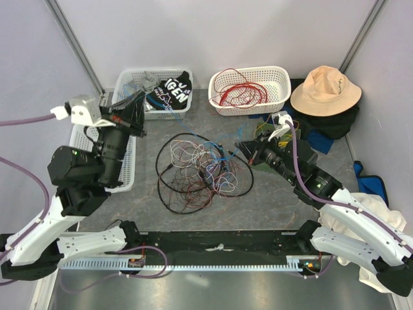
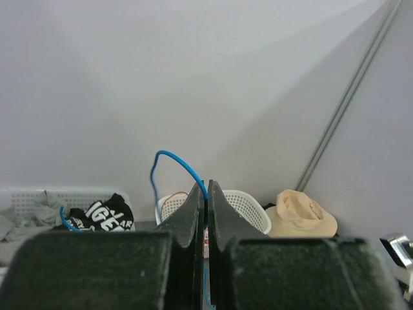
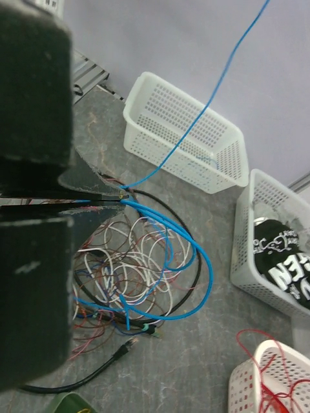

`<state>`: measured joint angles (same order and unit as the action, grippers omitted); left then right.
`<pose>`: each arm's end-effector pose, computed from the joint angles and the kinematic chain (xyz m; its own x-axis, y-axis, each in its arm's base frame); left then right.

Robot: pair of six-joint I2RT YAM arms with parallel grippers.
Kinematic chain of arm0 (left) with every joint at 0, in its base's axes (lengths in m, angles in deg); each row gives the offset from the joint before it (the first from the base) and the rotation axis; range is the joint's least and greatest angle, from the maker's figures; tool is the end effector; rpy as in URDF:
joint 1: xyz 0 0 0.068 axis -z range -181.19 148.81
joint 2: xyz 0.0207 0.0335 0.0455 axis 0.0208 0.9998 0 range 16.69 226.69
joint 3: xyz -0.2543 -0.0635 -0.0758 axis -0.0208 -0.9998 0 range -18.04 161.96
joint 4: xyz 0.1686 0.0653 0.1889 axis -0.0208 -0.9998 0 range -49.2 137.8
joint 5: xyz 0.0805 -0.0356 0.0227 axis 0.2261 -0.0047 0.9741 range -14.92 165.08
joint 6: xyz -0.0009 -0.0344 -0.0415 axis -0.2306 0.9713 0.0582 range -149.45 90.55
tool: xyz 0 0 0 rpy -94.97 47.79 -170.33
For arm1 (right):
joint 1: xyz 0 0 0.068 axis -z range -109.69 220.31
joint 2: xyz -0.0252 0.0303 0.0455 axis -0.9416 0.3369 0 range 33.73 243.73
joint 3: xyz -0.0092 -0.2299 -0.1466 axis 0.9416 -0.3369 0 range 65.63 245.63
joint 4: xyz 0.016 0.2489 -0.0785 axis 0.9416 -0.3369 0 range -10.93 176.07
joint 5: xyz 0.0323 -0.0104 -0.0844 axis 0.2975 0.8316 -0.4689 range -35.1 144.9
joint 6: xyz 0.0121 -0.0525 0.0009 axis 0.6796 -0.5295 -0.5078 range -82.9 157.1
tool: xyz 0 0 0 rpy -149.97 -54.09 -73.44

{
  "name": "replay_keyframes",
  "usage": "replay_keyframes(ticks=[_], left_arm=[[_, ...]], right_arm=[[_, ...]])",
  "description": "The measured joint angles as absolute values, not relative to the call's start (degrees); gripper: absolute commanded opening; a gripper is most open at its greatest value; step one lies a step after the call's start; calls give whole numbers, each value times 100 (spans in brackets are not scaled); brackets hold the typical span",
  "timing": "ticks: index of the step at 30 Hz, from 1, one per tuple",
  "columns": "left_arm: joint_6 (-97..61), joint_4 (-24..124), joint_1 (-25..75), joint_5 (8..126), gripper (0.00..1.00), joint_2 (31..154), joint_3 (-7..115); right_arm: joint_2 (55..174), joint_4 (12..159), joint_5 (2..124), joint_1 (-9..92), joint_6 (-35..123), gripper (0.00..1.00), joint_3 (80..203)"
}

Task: Untangle the cables

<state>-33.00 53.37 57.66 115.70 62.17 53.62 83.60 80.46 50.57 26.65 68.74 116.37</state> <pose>0.0790 -0.0857 0.5169 0.2941 -0.3960 -0.8699 0.3458 0.8926 -0.2894 0.1487 0.1383 0.3701 -0.3834 0.3571 -0.8517 -0.5084 0.6883 0.5175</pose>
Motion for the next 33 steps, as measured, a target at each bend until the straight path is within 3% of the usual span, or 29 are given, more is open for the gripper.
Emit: replay_keyframes(ticks=[16,26,33], left_arm=[[-4743,4178,5766,11598,2,8842,10418],[-5720,4106,5768,11845,2,9563,11484],[-6100,4482,5768,12169,2,9382,11056]], right_arm=[[8373,8138,5185,2665,6848,0,10972],[8821,8271,5164,2665,6765,0,10323],[8662,8396,5210,2665,6765,0,10087]])
